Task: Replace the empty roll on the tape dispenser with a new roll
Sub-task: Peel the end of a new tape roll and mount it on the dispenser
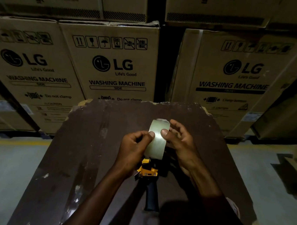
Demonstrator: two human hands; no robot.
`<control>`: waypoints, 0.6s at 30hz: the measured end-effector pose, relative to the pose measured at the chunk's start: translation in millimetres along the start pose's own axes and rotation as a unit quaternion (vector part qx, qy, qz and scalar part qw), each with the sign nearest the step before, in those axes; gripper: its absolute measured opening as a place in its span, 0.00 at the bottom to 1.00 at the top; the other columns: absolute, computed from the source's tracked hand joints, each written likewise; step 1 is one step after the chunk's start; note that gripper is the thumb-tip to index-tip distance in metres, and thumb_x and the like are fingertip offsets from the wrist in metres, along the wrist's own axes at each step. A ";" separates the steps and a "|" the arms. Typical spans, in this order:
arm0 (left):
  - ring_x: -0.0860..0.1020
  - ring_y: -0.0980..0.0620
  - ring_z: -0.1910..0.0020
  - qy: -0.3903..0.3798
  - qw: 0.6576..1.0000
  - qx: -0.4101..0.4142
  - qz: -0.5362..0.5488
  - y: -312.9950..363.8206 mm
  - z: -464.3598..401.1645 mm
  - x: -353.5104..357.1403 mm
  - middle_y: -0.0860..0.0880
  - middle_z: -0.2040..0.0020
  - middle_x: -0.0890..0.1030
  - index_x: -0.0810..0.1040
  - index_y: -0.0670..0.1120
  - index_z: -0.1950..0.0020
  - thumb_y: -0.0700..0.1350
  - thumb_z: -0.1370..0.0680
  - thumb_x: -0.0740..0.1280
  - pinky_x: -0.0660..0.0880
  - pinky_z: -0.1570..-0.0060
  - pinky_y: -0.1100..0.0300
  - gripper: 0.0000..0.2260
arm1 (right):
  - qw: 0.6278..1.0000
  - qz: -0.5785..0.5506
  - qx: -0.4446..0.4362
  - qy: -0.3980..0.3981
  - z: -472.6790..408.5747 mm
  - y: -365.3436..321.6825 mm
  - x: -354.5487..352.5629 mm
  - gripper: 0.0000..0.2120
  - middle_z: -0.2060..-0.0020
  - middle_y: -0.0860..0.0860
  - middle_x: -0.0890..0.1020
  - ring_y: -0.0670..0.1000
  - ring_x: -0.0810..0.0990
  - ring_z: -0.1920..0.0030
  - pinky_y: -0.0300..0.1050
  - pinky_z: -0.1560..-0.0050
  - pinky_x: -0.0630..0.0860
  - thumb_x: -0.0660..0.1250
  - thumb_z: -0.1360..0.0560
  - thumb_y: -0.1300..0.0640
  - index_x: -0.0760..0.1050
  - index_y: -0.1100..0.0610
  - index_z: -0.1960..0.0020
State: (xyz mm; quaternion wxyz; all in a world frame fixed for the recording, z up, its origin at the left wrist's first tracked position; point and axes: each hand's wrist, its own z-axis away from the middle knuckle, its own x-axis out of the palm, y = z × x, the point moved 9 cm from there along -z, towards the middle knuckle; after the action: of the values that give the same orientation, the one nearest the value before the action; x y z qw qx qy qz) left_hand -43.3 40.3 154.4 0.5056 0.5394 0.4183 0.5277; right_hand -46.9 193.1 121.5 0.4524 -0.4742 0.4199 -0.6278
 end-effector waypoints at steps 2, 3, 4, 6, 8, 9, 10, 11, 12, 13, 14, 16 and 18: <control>0.83 0.51 0.61 0.008 1.000 0.006 0.003 -0.2 0.1 -1.3 0.45 0.60 0.85 0.84 0.39 0.55 0.40 0.20 0.66 0.79 0.65 0.60 0.08 | 0.999 0.014 0.029 -0.024 0.2 1.6 3.6 0.32 0.39 0.52 0.83 0.56 0.85 0.45 0.56 0.51 0.83 0.76 0.32 0.43 0.72 0.47 0.31; 0.83 0.52 0.61 0.009 1.000 0.013 -0.001 0.5 -0.3 -2.1 0.46 0.59 0.85 0.84 0.39 0.55 0.40 0.20 0.66 0.79 0.65 0.62 0.08 | 0.998 0.013 0.043 -0.039 0.6 3.3 5.9 0.27 0.41 0.52 0.83 0.56 0.86 0.46 0.55 0.54 0.83 0.75 0.29 0.44 0.73 0.46 0.33; 0.83 0.52 0.61 0.008 1.000 0.020 -0.008 1.8 -0.6 -2.5 0.45 0.58 0.85 0.84 0.39 0.55 0.40 0.20 0.66 0.78 0.64 0.63 0.08 | 0.997 0.005 0.053 -0.046 0.5 5.0 6.8 0.24 0.42 0.53 0.84 0.57 0.86 0.47 0.55 0.57 0.83 0.73 0.27 0.45 0.74 0.47 0.33; 0.83 0.50 0.58 0.006 0.999 0.030 -0.021 2.5 -1.9 -3.7 0.43 0.56 0.85 0.84 0.40 0.54 0.41 0.20 0.66 0.78 0.64 0.63 0.08 | 0.997 -0.006 0.055 -0.047 -0.2 4.7 7.2 0.24 0.42 0.54 0.84 0.58 0.86 0.47 0.55 0.58 0.82 0.73 0.27 0.45 0.73 0.48 0.33; 0.83 0.48 0.57 0.009 0.999 0.028 -0.014 2.9 -3.5 -5.1 0.43 0.55 0.85 0.84 0.41 0.53 0.42 0.20 0.66 0.79 0.63 0.60 0.08 | 0.998 -0.002 0.044 -0.048 -0.9 1.4 8.7 0.26 0.42 0.54 0.84 0.56 0.86 0.48 0.53 0.58 0.82 0.73 0.26 0.47 0.72 0.48 0.31; 0.83 0.47 0.57 0.011 1.000 0.024 -0.007 2.6 -5.0 -5.9 0.43 0.56 0.85 0.84 0.42 0.54 0.42 0.20 0.66 0.80 0.62 0.57 0.08 | 0.998 0.006 0.037 -0.051 -1.1 0.2 10.1 0.27 0.43 0.52 0.84 0.55 0.86 0.48 0.52 0.57 0.82 0.74 0.27 0.47 0.71 0.48 0.30; 0.83 0.47 0.57 0.013 1.000 0.021 -0.003 2.9 -6.4 -6.8 0.44 0.56 0.85 0.84 0.43 0.54 0.42 0.20 0.66 0.80 0.61 0.54 0.09 | 0.998 0.015 0.032 -0.055 -0.6 -1.1 12.0 0.28 0.44 0.50 0.85 0.54 0.86 0.48 0.51 0.58 0.82 0.74 0.28 0.47 0.71 0.47 0.30; 0.83 0.47 0.58 0.015 1.000 0.017 0.000 3.4 -7.8 -7.6 0.46 0.58 0.85 0.84 0.43 0.55 0.43 0.20 0.65 0.79 0.61 0.51 0.09 | 0.998 0.022 0.026 -0.058 0.5 -2.7 14.2 0.30 0.45 0.48 0.85 0.53 0.86 0.49 0.49 0.58 0.82 0.75 0.30 0.47 0.71 0.46 0.31; 0.83 0.48 0.59 0.018 1.000 0.013 0.002 4.2 -8.8 -8.2 0.47 0.59 0.85 0.84 0.43 0.54 0.43 0.20 0.65 0.79 0.61 0.50 0.09 | 0.998 0.026 0.020 -0.061 1.4 -3.9 15.7 0.31 0.45 0.47 0.84 0.53 0.86 0.49 0.47 0.60 0.82 0.74 0.32 0.47 0.71 0.45 0.31; 0.83 0.49 0.60 0.020 1.000 0.009 0.005 5.4 -9.5 -8.4 0.48 0.59 0.85 0.83 0.42 0.53 0.44 0.20 0.65 0.79 0.61 0.50 0.08 | 0.998 0.026 0.016 -0.062 1.9 -4.4 17.0 0.31 0.46 0.47 0.84 0.53 0.86 0.49 0.48 0.60 0.82 0.74 0.33 0.47 0.71 0.45 0.31; 0.83 0.49 0.60 0.023 1.000 0.008 0.010 6.8 -9.7 -8.7 0.48 0.59 0.85 0.83 0.41 0.51 0.44 0.20 0.66 0.80 0.62 0.50 0.08 | 0.998 0.024 0.011 -0.062 2.0 -5.2 17.5 0.32 0.46 0.47 0.84 0.54 0.86 0.49 0.50 0.59 0.83 0.75 0.34 0.47 0.71 0.46 0.32; 0.83 0.49 0.58 0.032 0.999 0.000 0.028 6.8 -10.8 -9.6 0.47 0.56 0.85 0.82 0.40 0.46 0.44 0.20 0.67 0.80 0.64 0.53 0.09 | 0.998 0.023 -0.001 -0.062 1.9 -7.4 18.4 0.34 0.43 0.51 0.84 0.56 0.85 0.46 0.57 0.53 0.84 0.77 0.37 0.46 0.72 0.46 0.32; 0.84 0.51 0.56 0.034 0.998 -0.015 0.047 5.6 -11.4 -9.2 0.44 0.49 0.84 0.78 0.40 0.38 0.46 0.21 0.69 0.80 0.64 0.56 0.15 | 0.998 0.027 -0.009 -0.058 0.8 -6.8 17.0 0.37 0.39 0.53 0.82 0.58 0.84 0.43 0.60 0.50 0.83 0.77 0.39 0.45 0.72 0.46 0.31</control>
State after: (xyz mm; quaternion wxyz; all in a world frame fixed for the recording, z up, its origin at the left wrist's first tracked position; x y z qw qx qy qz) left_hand -55.9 31.7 157.7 0.4734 0.5331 0.4013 0.5750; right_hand -49.7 178.2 131.8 0.4888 -0.5022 0.4109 -0.5831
